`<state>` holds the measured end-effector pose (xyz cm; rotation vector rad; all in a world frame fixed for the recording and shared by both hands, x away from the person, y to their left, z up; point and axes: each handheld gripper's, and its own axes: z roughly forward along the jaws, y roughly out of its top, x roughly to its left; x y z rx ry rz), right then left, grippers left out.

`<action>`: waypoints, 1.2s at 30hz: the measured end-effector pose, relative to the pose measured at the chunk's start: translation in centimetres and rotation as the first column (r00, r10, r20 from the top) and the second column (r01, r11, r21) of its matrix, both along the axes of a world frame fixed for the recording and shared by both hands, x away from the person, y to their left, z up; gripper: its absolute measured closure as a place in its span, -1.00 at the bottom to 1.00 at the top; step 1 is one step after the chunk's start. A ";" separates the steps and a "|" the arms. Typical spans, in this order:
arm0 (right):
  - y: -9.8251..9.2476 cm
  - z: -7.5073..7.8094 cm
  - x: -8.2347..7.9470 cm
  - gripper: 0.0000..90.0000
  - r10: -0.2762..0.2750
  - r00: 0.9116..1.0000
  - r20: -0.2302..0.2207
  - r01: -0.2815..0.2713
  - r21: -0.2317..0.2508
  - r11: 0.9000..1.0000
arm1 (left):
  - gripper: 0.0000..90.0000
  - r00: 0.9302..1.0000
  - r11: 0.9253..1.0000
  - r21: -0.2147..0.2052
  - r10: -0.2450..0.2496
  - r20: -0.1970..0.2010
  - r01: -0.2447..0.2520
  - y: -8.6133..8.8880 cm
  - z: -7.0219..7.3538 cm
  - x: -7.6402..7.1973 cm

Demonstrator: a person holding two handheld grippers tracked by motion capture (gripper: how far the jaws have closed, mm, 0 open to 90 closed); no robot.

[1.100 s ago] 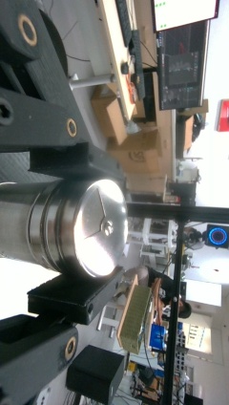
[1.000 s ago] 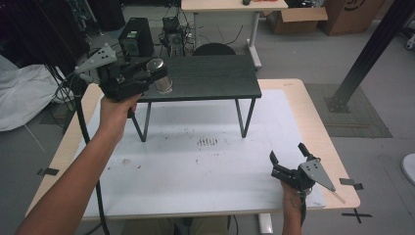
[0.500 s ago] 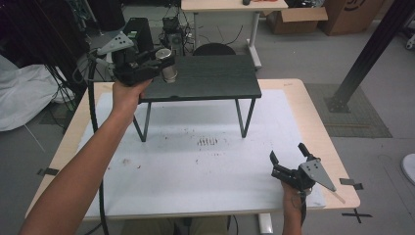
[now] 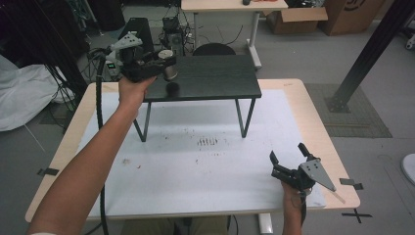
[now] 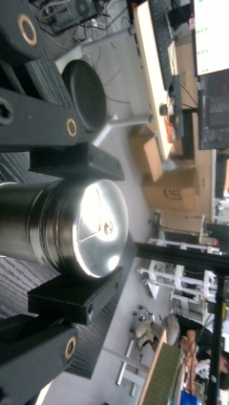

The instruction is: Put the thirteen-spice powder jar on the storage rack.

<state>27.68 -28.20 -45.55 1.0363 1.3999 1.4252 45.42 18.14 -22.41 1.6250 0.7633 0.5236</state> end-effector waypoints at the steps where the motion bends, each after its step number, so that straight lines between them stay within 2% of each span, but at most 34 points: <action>1: 0.0 0.0 0.0 -1.00 0.000 1.000 0.000 0.000 0.000 1.000 | 0.09 1.000 1.000 0.005 0.002 -0.003 -0.002 -0.1 0.0 0.1; 5: 0.0 0.0 0.0 -1.00 0.000 1.000 0.000 0.000 0.000 1.000 | 0.09 1.000 0.999 0.039 0.006 -0.021 -0.005 -0.4 -0.2 0.3; 21: 0.0 0.0 0.0 -1.00 0.000 1.000 0.000 0.000 -0.001 1.000 | 0.09 0.999 0.995 0.096 0.026 -0.046 -0.022 -0.9 -0.4 0.5; 28: 0.0 0.0 0.0 -1.00 0.000 1.000 -0.003 0.000 0.000 1.000 | 0.08 0.998 0.996 0.089 0.027 -0.050 -0.023 -0.9 -0.4 0.6; 36: 0.0 0.0 0.0 -1.00 0.000 1.000 -0.003 0.000 0.001 1.000 | -0.16 0.999 1.000 0.029 0.010 -0.039 -0.009 -0.3 -0.5 0.4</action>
